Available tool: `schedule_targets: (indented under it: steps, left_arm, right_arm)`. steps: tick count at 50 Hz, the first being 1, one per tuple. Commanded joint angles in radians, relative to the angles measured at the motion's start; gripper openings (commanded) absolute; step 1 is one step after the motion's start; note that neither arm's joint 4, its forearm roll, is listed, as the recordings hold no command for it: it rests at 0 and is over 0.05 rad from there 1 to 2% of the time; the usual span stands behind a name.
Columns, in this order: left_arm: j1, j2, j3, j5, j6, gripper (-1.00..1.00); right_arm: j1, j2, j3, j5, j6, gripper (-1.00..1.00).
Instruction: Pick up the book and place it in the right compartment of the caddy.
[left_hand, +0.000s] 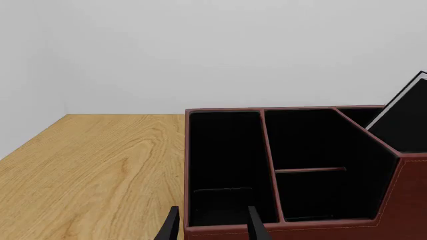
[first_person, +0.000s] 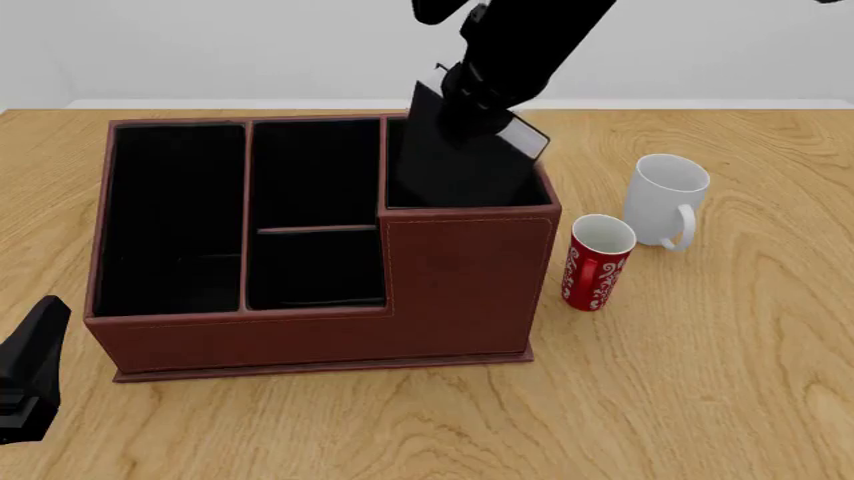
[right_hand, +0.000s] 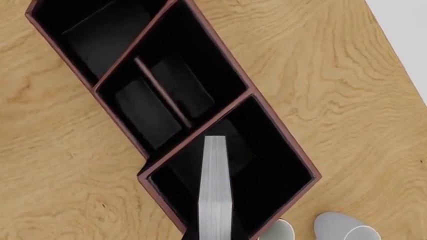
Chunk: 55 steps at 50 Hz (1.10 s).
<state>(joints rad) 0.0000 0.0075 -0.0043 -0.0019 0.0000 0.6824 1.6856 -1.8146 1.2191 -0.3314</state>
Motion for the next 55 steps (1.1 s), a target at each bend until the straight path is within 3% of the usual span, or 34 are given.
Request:
schedule_targets:
  steps: [1, 42, 43, 52, 55]
  left_arm:
    - [0.0, 0.0, 0.0, 0.0, 0.0, 1.0]
    - [0.0, 0.0, 0.0, 0.0, 0.0, 1.0]
    - [0.0, 0.0, 0.0, 0.0, 0.0, 1.0]
    - [0.0, 0.0, 0.0, 0.0, 0.0, 1.0]
    - [0.0, 0.0, 0.0, 0.0, 0.0, 1.0]
  right_arm:
    - [0.012, 0.021, -0.008, 0.0, 0.038, -1.0]
    - [0.018, 0.045, 0.1, -0.099, 0.119, -1.0]
    - [0.003, 0.055, 0.101, -0.099, 0.101, -1.0]
    - [-0.002, 0.069, 0.107, -0.117, 0.117, -1.0]
    - [-0.032, 0.091, 0.08, -0.109, 0.089, -1.0]
